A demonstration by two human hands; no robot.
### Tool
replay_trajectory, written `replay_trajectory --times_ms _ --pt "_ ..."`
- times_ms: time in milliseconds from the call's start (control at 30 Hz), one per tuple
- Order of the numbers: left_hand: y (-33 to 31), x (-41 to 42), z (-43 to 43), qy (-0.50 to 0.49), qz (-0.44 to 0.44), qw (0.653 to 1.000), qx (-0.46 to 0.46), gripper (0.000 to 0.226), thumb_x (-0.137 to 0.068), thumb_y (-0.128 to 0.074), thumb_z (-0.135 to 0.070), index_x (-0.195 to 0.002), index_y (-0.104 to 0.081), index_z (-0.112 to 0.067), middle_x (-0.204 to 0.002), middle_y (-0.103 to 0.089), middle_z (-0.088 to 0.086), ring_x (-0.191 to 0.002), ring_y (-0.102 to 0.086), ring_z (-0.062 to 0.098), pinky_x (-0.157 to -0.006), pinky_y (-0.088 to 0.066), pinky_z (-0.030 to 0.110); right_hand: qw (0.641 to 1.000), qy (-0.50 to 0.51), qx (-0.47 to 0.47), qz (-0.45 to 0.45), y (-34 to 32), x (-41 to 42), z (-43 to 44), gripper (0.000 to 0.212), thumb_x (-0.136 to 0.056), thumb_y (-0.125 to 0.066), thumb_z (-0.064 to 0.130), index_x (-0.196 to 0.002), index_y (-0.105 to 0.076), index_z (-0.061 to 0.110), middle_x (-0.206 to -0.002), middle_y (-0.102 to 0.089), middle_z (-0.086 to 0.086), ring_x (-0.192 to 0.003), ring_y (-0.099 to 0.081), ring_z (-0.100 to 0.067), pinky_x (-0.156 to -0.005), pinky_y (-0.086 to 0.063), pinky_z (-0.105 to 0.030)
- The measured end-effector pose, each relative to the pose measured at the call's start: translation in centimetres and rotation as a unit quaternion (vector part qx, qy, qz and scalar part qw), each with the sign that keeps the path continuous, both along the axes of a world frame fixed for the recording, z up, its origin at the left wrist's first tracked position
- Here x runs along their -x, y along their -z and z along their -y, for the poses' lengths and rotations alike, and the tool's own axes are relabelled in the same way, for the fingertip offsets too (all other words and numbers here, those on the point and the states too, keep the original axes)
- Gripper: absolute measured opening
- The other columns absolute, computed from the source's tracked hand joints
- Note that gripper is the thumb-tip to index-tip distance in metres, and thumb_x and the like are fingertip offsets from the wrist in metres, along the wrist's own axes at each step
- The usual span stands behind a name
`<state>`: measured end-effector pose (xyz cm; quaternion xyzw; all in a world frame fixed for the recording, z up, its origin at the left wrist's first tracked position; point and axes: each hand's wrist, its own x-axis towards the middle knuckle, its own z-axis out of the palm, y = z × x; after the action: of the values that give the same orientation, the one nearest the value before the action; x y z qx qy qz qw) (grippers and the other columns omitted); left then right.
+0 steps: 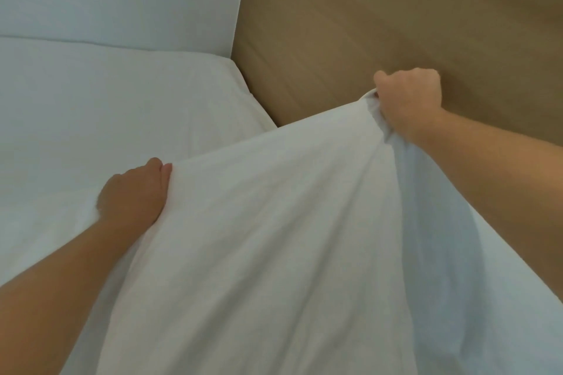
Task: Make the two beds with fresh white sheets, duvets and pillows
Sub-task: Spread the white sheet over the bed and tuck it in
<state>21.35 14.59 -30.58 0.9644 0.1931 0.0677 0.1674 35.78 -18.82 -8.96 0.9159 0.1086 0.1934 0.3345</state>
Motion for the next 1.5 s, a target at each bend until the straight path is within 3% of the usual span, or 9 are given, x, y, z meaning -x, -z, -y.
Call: replay_trajectory --times_ms 133,233,367,500,700,933,1067,1333,1500 --pt "1.4 0.0 1.0 -0.004 -0.035 0.999 -0.015 0.036 -0.102 -0.028 -0.035 -0.101 -0.053 -0.01 -0.092 -0.058 0.008 -0.083 -0.051 0.03 -0.081 -0.035 0.042 1.0 0.012 0.01 -0.024 1.6 0.2 -0.9 0.016 -0.087 -0.052 0.005 -0.1 -0.048 0.015 -0.105 -0.062 -0.011 -0.098 -0.058 -0.031 -0.077 -0.035 -0.037" --pt "0.5 -0.5 2.6 0.033 0.049 0.997 0.046 0.044 -0.1 -0.037 -0.037 -0.135 -0.048 -0.013 -0.136 -0.049 0.014 -0.128 -0.043 0.034 -0.109 -0.022 0.054 0.998 -0.05 -0.024 0.015 3.7 0.6 -1.5 0.031 -0.092 -0.053 0.023 -0.122 -0.051 0.015 -0.126 -0.05 -0.014 -0.119 -0.044 -0.035 -0.104 -0.028 -0.05" --pt "0.5 1.4 5.8 0.153 -0.025 0.988 0.009 0.058 -0.1 -0.016 -0.05 -0.154 -0.015 -0.028 -0.162 -0.015 0.0 -0.15 -0.007 0.02 -0.118 0.001 0.051 0.97 -0.152 -0.076 -0.171 12.8 6.0 -4.1 0.06 -0.096 -0.018 0.053 -0.149 -0.036 0.032 -0.158 -0.03 -0.005 -0.148 -0.019 -0.033 -0.113 0.001 -0.064" --pt "2.2 1.6 0.8 0.078 -0.158 0.978 -0.109 0.066 -0.095 -0.004 -0.057 -0.155 -0.011 -0.029 -0.162 -0.014 0.004 -0.149 -0.008 0.025 -0.117 0.002 0.057 0.965 -0.01 -0.09 -0.248 18.6 6.6 -2.1 0.085 -0.082 0.014 0.056 -0.155 -0.02 0.027 -0.163 -0.016 -0.005 -0.15 -0.007 -0.025 -0.112 0.021 -0.045" --pt "0.9 7.5 2.5 0.167 -0.071 0.98 -0.082 0.07 -0.094 0.003 -0.061 -0.155 -0.01 -0.031 -0.163 -0.008 -0.001 -0.15 -0.005 0.021 -0.116 0.002 0.056 0.919 -0.054 -0.256 -0.294 19.5 12.0 -8.4 0.056 -0.101 -0.009 0.053 -0.154 0.001 0.039 -0.164 0.009 0.005 -0.15 0.014 -0.024 -0.113 0.014 -0.06" --pt "1.9 16.6 -5.0 0.147 -0.135 0.962 -0.187 0.068 -0.095 -0.015 -0.055 -0.148 -0.04 -0.02 -0.153 -0.037 0.008 -0.142 -0.034 0.028 -0.115 -0.002 0.052 0.907 0.038 -0.247 -0.34 21.3 16.5 -8.5 0.059 -0.101 -0.006 0.053 -0.155 0.007 0.033 -0.164 0.009 0.002 -0.15 0.012 -0.026 -0.117 0.006 -0.059" --pt "1.3 24.2 -8.6 0.147 -0.138 0.956 -0.213 0.067 -0.094 -0.021 -0.053 -0.144 -0.046 -0.017 -0.151 -0.04 0.009 -0.139 -0.039 0.029 -0.115 0.01 0.048 0.876 -0.017 -0.309 -0.37 20.9 23.5 -13.8 0.062 -0.101 -0.009 0.053 -0.155 0.01 0.029 -0.163 0.016 -0.004 -0.15 0.016 -0.026 -0.118 0.007 -0.056" --pt "-3.1 39.0 -15.8 0.064 -0.241 0.946 -0.208 0.059 -0.096 -0.02 -0.047 -0.148 -0.035 -0.024 -0.156 -0.03 0.009 -0.143 -0.027 0.03 -0.11 -0.014 0.058 0.8 -0.157 -0.272 -0.512 21.3 42.2 -24.6 0.106 -0.065 0.024 0.081 -0.156 0.005 0.029 -0.163 0.017 -0.005 -0.15 0.016 -0.023 -0.118 0.011 -0.054" --pt "-7.8 45.2 -24.7 0.133 -0.258 0.923 -0.253 0.046 -0.093 -0.021 -0.036 -0.128 -0.047 -0.021 -0.112 -0.059 -0.003 -0.108 -0.054 0.018 -0.114 -0.021 0.042 0.667 -0.27 -0.316 -0.618 17.8 49.0 -30.4 0.067 -0.091 -0.042 0.068 -0.148 -0.037 0.033 -0.157 -0.031 0.006 -0.143 -0.027 -0.015 -0.118 -0.017 -0.046"
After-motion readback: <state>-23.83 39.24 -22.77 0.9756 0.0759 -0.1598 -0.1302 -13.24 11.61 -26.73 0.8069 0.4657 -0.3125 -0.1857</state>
